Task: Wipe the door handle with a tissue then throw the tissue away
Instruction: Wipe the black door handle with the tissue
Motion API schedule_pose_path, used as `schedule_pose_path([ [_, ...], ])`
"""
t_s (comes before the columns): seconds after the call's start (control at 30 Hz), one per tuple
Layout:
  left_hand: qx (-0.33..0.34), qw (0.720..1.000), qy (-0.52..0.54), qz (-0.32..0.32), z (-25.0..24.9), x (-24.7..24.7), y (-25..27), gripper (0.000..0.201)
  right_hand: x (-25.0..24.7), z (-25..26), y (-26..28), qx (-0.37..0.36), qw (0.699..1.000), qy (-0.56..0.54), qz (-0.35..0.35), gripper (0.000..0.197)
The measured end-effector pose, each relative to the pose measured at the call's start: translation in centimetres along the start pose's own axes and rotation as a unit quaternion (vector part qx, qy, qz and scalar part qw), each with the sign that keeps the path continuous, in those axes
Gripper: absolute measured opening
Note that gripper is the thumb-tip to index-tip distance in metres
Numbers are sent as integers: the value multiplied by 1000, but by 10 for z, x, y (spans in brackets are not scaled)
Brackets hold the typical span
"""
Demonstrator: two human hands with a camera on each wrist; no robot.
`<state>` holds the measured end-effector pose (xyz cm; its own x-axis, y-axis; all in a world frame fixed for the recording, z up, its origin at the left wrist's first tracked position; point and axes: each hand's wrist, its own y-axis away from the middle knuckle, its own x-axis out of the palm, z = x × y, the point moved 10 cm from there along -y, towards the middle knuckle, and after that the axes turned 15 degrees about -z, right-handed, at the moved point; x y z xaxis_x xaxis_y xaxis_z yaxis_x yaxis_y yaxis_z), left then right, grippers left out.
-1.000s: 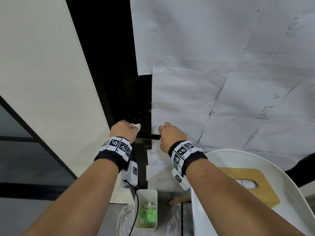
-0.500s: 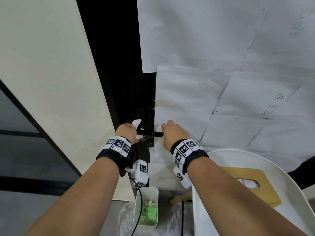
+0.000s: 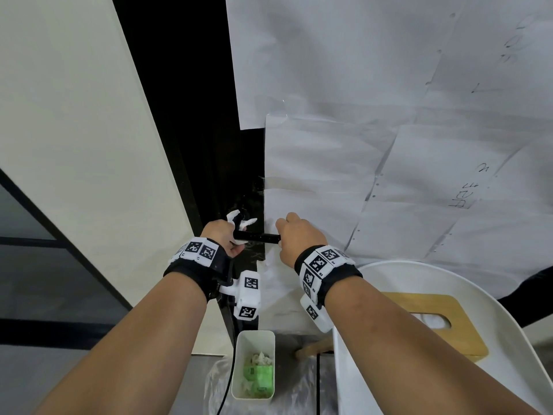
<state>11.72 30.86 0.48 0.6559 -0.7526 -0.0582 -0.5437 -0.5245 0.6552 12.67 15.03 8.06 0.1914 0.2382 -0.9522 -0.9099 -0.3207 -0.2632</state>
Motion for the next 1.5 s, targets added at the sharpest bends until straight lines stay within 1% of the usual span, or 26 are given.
schedule_pose_path([
  [0.03, 8, 1000, -3, 4, -2, 0, -3, 21, 0, 0, 0, 1, 1000, -1, 0, 18],
  [0.07, -9, 1000, -6, 10, 1, -1, 6, 24, 0, -1, 0, 1, 1000, -3, 1, 18],
  [0.1, 2, 1000, -18, 18, -2, 0, 10, 25, 0, -1, 0, 2, 1000, -4, 3, 17],
  [0.13, 18, 999, -36, 11, -5, -1, 11, 23, 0, -2, 1, 3, 1000, -5, 5, 17],
  [0.17, 52, 997, -61, 14, -10, 0, 12, 18, 0, -2, 1, 4, 1000, -5, 7, 17],
  [0.2, 96, 992, -84, -5, -14, -4, 11, 13, 0, -2, 1, 4, 1000, -4, 8, 17],
  [0.27, 177, 977, -108, -38, -20, -16, 9, 18, 0, -2, 1, 5, 1000, -2, 9, 18],
  [0.3, 225, 964, -124, -67, -27, -24, 7, 15, 0, -1, 1, 5, 1000, -1, 9, 18],
  [0.33, 265, 947, -155, -95, -33, -31, 10, 16, 0, -1, 1, 6, 1000, 0, 9, 19],
  [0.37, 303, 928, -185, -112, -38, -34, 16, 16, 1, 0, 0, 7, 1000, 2, 10, 19],
  [0.4, 330, 915, -200, -114, -43, -33, 22, 16, 1, 0, 0, 9, 1000, 4, 10, 19],
  [0.47, 359, 900, -220, -116, -50, -29, 30, 20, 1, 1, 0, 9, 1000, 5, 8, 19],
  [0.53, 381, 879, -258, -127, -55, -23, 39, 34, 2, 0, 1, 12, 1000, 6, 10, 20],
  [0.57, 399, 865, -271, -140, -57, -22, 44, 37, 3, 0, 1, 13, 1000, 7, 11, 21],
  [0.63, 429, 846, -280, -150, -58, -21, 44, 27, 4, -1, 2, 15, 1000, 8, 13, 21],
  [0.73, 442, 824, -317, -156, -58, -19, 42, 17, 4, -2, 1, 13, 1000, 6, 13, 21],
  [0.77, 448, 814, -335, -159, -61, -18, 42, 19, 4, -2, 1, 13, 1000, 7, 13, 21],
  [0.83, 440, 803, -366, -164, -64, -15, 40, 33, 4, -1, 1, 12, 1000, 8, 12, 21],
  [0.9, 424, 804, -385, -159, -63, -12, 35, 39, 4, 0, 1, 9, 1000, 8, 12, 20],
  [0.93, 420, 803, -392, -160, -64, -10, 32, 38, 3, 1, 1, 8, 1000, 7, 12, 20],
  [1.07, 425, 801, -389, -163, -70, -4, 27, 26, 1, 2, 0, 9, 1000, 6, 17, 22],
  [1.13, 427, 795, -401, -160, -70, -3, 26, 24, 1, 3, 0, 9, 1000, 4, 21, 24],
  [1.23, 434, 788, -407, -156, -69, -2, 27, 28, 0, 2, 0, 11, 1000, 3, 20, 25],
  [1.33, 446, 793, -391, -140, -68, -4, 28, 30, 1, 2, 1, 11, 1000, 2, 21, 24],
  [1.5, 446, 791, -403, -113, -62, -7, 29, 36, 1, 1, 0, 14, 1000, 0, 21, 23],
])
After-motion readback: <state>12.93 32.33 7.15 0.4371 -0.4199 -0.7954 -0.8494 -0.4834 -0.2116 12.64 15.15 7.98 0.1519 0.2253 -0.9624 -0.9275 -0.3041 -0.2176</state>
